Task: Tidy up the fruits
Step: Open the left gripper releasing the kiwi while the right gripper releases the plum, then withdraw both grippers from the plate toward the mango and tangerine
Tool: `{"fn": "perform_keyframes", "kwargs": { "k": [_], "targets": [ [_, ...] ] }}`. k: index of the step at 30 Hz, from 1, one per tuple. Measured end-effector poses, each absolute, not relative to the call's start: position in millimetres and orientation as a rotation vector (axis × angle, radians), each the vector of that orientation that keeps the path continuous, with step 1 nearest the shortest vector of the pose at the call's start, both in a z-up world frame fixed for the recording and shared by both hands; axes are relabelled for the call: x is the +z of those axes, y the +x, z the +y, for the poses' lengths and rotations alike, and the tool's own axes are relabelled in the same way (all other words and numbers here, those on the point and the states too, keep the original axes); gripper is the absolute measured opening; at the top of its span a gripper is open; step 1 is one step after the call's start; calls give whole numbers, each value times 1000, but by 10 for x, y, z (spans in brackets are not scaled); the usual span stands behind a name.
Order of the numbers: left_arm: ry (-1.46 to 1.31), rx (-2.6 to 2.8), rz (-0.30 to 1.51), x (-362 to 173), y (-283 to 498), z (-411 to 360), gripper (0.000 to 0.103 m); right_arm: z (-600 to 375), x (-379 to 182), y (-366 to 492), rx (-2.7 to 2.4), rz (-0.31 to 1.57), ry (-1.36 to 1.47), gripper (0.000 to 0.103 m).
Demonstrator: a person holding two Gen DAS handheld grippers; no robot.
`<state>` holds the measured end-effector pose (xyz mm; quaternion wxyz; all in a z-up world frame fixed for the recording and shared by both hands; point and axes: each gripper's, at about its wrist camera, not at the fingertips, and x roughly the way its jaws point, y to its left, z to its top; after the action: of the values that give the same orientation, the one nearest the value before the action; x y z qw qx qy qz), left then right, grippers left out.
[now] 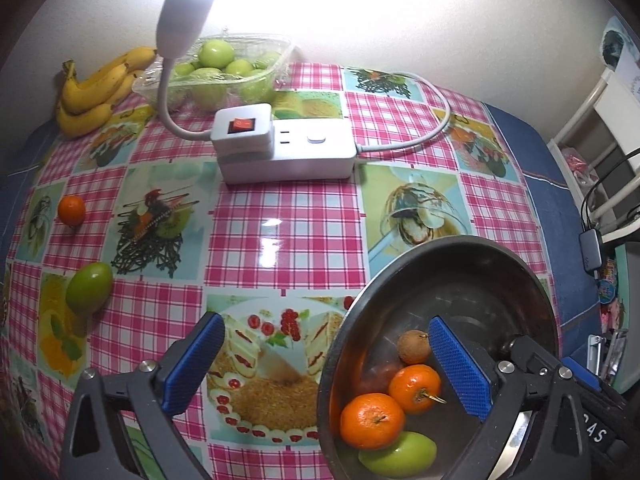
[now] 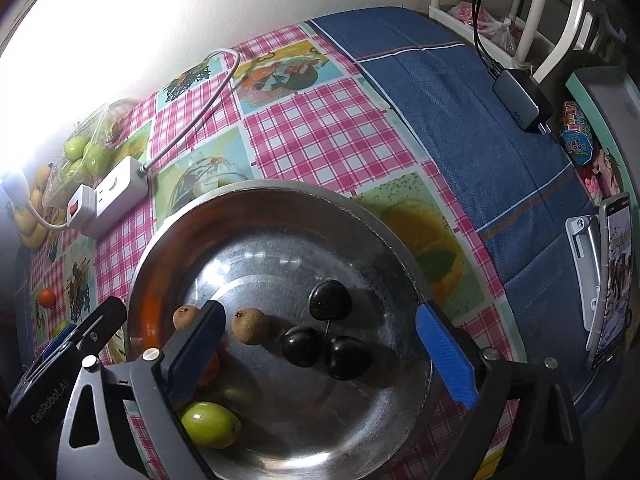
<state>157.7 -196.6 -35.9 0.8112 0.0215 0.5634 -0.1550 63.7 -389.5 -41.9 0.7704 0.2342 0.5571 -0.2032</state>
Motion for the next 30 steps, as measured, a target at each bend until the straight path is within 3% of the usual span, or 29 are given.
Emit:
{"fn": "perform_keyframes", "kwargs": {
  "k": [17, 30],
  "targets": [
    [-24, -314, 1164, -296, 1592, -1714, 103, -3817, -375, 672, -430, 1178, 481, 97],
    [-101, -215, 1103, -147, 1816, -943, 103, -3386, -211, 911, -314, 1116, 412, 97]
  ]
}}
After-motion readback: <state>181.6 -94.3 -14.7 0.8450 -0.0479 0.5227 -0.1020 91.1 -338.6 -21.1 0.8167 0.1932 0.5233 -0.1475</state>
